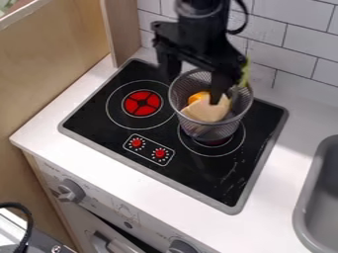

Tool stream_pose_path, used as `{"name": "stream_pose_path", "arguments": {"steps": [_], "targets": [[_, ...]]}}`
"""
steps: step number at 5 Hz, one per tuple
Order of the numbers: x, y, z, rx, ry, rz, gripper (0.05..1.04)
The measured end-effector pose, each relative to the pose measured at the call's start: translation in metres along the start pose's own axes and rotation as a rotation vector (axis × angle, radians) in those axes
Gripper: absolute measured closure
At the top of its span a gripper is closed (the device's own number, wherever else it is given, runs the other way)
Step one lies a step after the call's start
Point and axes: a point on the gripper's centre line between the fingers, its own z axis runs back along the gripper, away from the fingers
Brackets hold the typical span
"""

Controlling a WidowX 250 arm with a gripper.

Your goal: Moved the stainless basket to the right burner.

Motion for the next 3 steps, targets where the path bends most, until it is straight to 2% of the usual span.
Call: {"name": "stream_pose_path", "arguments": {"steps": [3], "targets": [[-0.007, 0.033, -0.002, -0.052, 0.000, -0.062, 0.083]]}}
